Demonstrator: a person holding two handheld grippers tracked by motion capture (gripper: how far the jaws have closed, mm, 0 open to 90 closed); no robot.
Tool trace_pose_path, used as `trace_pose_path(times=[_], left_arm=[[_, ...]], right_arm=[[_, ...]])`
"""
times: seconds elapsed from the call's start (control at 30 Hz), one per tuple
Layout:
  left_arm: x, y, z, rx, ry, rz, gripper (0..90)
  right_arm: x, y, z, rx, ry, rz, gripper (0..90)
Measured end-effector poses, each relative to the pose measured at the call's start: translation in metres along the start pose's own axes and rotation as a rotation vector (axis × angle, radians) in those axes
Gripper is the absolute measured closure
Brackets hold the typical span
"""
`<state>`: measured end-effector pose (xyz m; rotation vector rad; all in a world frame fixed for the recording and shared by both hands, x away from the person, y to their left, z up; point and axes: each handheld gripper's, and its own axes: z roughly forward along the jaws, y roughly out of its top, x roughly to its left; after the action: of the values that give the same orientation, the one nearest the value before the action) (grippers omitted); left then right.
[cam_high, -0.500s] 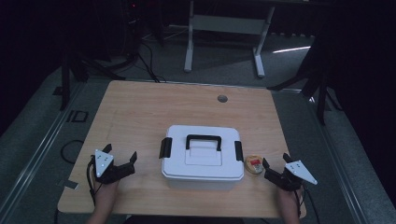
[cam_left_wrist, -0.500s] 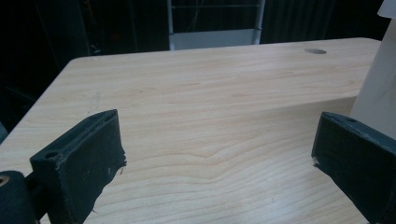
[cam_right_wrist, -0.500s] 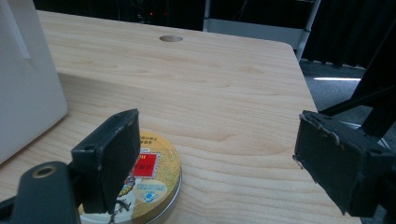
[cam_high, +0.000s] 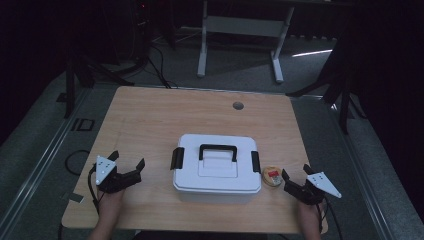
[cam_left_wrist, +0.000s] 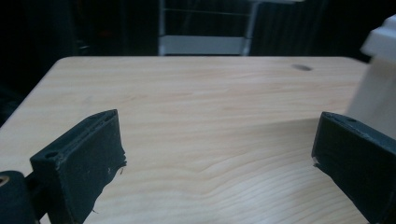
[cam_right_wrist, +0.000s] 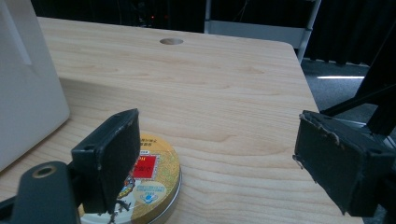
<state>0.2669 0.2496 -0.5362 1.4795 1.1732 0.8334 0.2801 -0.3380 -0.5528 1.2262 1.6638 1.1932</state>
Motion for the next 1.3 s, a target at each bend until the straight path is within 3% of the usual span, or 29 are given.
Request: trace_pose_path(times=[0.03,0.13,0.2,0.23,0.33,0.37,0.4,0.43,0.57,0.67,0.73,0.77,0.8,0.93,1.07,1.17,1.2,1.3], left_arm=[[0.000,0.002,0.000,-0.002,-0.017,0.007,1.3],[0.003,0.009,0.004,0.017,-0.129,0.040,1.3],[0.003,0.010,0.005,0.027,-0.148,0.057,1.3],[0.004,0.014,0.006,0.046,-0.194,0.089,1.3],[0.005,0.018,0.008,0.077,-0.212,0.098,1.3],[0.006,0.021,0.011,0.133,-0.240,0.135,1.3],[0.006,0.021,0.011,0.133,-0.240,0.135,1.3],[0.008,0.025,0.013,0.185,-0.270,0.162,1.3],[0.011,0.032,0.015,0.271,-0.336,0.212,3.8],[0.011,0.033,0.016,0.299,-0.352,0.232,3.8],[0.010,0.038,0.017,0.361,-0.379,0.272,3.7],[0.010,0.040,0.018,0.414,-0.403,0.309,3.7],[0.010,0.040,0.018,0.414,-0.403,0.309,3.6],[0.007,0.047,0.018,0.504,-0.445,0.403,3.6],[0.005,0.055,0.019,0.588,-0.490,0.462,3.6],[0.001,0.060,0.020,0.678,-0.511,0.525,3.6],[0.001,0.060,0.020,0.678,-0.511,0.525,3.6],[-0.004,0.060,0.022,0.746,-0.527,0.567,3.6]], right_arm=[[0.000,0.000,0.000,0.000,-0.001,-0.008,14.0],[0.001,0.000,0.000,0.003,-0.004,-0.013,13.9],[0.001,0.000,0.000,0.005,-0.006,-0.013,13.9],[0.001,0.000,0.000,0.003,-0.006,-0.013,13.9],[0.002,0.000,0.000,0.005,-0.005,-0.013,14.0],[0.002,0.000,0.000,0.005,-0.007,-0.014,13.9],[0.002,0.000,0.000,0.005,-0.007,-0.014,13.9],[0.002,0.000,0.000,0.006,-0.007,-0.014,14.0],[0.002,0.000,0.000,0.008,-0.010,-0.018,14.0],[0.002,0.000,0.000,0.009,-0.009,-0.017,14.0],[0.002,0.000,0.000,0.008,-0.008,-0.016,13.9],[0.002,0.000,0.000,0.009,-0.007,-0.015,14.0],[0.002,0.000,0.000,0.009,-0.007,-0.015,14.0],[0.002,0.000,0.000,0.012,-0.006,-0.018,14.0],[0.002,0.000,0.000,0.013,-0.006,-0.019,14.0],[0.002,0.000,0.000,0.014,-0.004,-0.019,14.0],[0.002,0.000,0.000,0.014,-0.004,-0.019,14.0],[0.002,0.000,0.001,0.015,-0.002,-0.021,14.0]])
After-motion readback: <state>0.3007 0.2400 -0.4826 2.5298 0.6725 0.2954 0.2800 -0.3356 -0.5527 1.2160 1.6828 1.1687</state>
